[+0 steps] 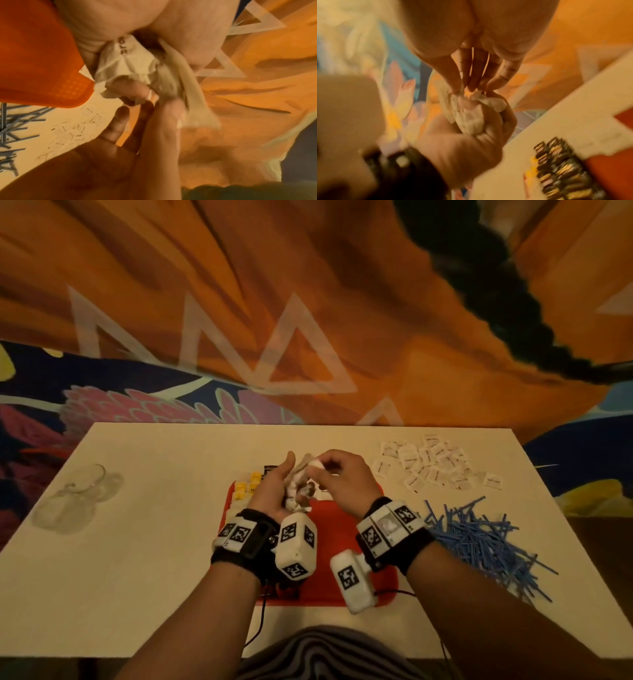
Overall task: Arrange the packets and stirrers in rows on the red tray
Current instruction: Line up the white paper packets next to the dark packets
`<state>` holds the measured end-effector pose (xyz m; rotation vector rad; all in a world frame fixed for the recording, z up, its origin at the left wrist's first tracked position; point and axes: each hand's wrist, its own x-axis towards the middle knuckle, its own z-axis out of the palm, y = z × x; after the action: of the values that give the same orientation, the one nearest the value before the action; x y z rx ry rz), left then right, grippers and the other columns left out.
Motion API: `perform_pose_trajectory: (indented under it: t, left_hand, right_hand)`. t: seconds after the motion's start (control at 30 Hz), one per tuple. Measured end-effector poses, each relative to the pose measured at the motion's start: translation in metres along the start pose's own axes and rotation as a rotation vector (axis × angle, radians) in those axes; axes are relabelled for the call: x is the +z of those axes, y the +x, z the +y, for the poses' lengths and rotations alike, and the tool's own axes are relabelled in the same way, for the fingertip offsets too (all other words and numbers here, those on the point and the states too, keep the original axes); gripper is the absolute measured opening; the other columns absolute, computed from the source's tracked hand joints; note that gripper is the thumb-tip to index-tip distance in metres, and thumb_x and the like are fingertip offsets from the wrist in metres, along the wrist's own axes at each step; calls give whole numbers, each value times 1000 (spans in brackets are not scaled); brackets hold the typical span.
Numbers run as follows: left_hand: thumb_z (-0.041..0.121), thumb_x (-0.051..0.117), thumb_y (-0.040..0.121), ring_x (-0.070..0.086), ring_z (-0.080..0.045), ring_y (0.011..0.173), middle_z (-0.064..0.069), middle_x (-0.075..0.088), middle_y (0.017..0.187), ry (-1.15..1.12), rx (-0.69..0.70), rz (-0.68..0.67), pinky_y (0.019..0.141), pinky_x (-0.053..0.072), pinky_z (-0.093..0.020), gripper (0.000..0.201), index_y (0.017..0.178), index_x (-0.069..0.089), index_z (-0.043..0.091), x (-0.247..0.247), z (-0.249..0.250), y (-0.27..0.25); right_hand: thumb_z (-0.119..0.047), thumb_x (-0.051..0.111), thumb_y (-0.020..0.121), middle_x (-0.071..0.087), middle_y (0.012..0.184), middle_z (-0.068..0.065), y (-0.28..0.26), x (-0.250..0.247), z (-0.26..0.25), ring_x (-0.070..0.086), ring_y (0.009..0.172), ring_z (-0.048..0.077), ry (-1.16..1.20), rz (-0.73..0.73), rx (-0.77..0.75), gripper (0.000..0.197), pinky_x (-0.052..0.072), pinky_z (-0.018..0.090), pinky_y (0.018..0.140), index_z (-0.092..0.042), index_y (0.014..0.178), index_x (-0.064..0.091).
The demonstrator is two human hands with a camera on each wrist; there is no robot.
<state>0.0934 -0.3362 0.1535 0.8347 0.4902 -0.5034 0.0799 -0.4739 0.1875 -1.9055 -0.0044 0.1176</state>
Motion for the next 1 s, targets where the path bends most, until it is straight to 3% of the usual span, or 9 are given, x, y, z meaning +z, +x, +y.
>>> perform_pose_trajectory:
  t: [0.03,0.13,0.23,0.4,0.53,0.63,0.73,0.83,1.0]
  left_hand:
    - [46,61,91,44,-15,56,-6,54,72,44,15,18,43,36,-21,38,106,64,10,-5,3,-1]
    - [47,51,99,36,-8,34,-2,49,57,121,76,77,30,25,-15,37,97,58,12,-21,7,-13]
    - [45,54,98,41,-8,40,-1,51,64,278,255,30,32,25,-16,36,103,64,11,-28,12,-29]
    - [29,77,85,47,-25,57,-6,61,66,582,474,58,43,34,-23,15,74,72,21,-37,23,-31]
    - [31,79,82,45,-27,57,-4,58,59,680,469,66,43,36,-24,18,67,70,27,-46,26,-31]
    - [27,80,83,48,-25,55,-3,58,57,723,441,9,44,37,-24,14,72,72,30,-48,24,-34]
    - [21,78,84,49,-24,55,0,58,55,748,418,5,43,37,-24,7,88,72,22,-49,20,-32]
    - [21,79,83,47,-23,50,-3,58,57,705,392,33,41,35,-21,20,99,71,11,-48,15,-27]
    - [21,77,85,44,-11,41,-2,54,56,603,353,38,40,31,-20,17,92,68,8,-32,13,-23]
  right_hand:
    - [-12,69,88,71,81,4,1,4,-2,67,77,18,113,24,52,11,55,31,72,-17,78,65]
    - [-3,61,92,68,77,9,-2,17,-12,66,67,15,471,74,178,9,53,25,59,-7,85,57]
    - [-2,61,92,69,81,13,-3,29,-16,67,67,16,563,129,241,9,53,24,60,-7,88,55]
    - [8,66,84,71,89,14,-8,43,-17,68,75,20,540,89,246,23,54,22,61,-9,98,59]
    - [1,72,82,72,89,5,-11,43,-15,68,78,15,503,40,241,18,52,24,60,-10,96,67]
    - [-10,71,86,69,83,5,-11,43,-14,64,68,13,491,119,258,2,51,24,55,-11,85,70]
    - [-16,67,91,67,80,6,-9,40,-10,62,63,15,538,196,294,10,50,23,51,-10,84,71]
    - [-20,68,90,66,73,4,-8,35,-5,62,62,14,574,218,297,13,51,25,52,-8,90,68]
    - [-19,77,83,74,88,5,-7,22,8,68,75,11,380,-4,262,29,52,24,60,-5,107,69]
